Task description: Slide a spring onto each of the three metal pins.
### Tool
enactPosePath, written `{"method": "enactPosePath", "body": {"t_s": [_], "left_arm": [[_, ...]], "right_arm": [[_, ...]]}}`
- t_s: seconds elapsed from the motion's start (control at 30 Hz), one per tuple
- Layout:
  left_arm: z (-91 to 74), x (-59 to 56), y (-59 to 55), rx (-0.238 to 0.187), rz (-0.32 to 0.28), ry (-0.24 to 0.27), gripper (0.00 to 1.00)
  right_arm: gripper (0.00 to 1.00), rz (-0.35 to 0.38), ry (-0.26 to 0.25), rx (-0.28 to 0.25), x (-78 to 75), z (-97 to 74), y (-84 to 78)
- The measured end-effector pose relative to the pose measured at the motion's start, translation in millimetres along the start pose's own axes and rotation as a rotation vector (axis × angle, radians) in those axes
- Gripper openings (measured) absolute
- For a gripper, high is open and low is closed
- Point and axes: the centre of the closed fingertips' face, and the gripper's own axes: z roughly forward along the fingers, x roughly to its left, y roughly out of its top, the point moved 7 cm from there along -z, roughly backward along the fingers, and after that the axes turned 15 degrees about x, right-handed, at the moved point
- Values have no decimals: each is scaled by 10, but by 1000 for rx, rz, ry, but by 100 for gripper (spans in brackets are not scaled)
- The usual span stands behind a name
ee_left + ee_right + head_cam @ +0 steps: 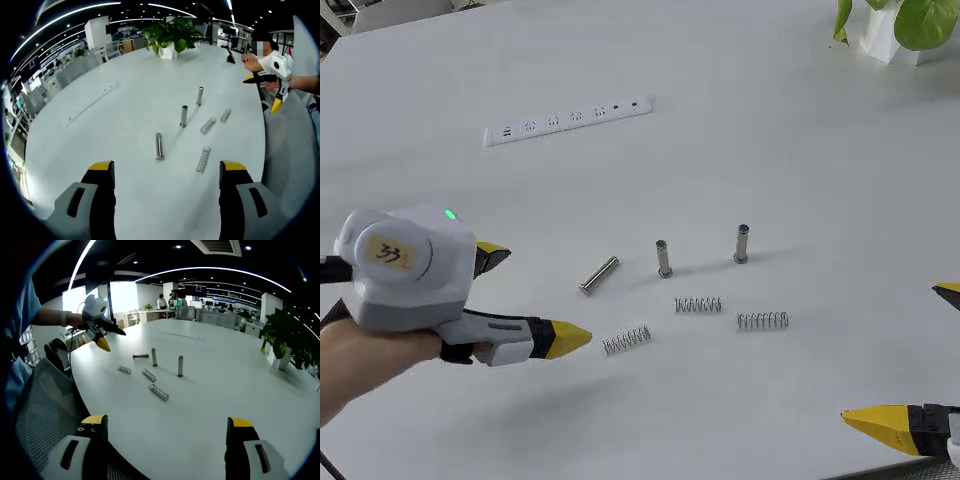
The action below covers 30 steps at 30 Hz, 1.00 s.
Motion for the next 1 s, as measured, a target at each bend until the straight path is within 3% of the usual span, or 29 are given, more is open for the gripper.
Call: {"method": "enactPosePath", "body": {"t_s": [0.23,0.53,1.0], "left_arm": [[149,42,102,32,23,-9,77],[349,82,152,79,38,-17,72],[557,192,299,113,31,-15,54]], "right_arm": [[98,-5,10,7,18,21,0],[98,-14,18,30,11,53,-22],[98,-11,24,48,17,71,-77]]}}
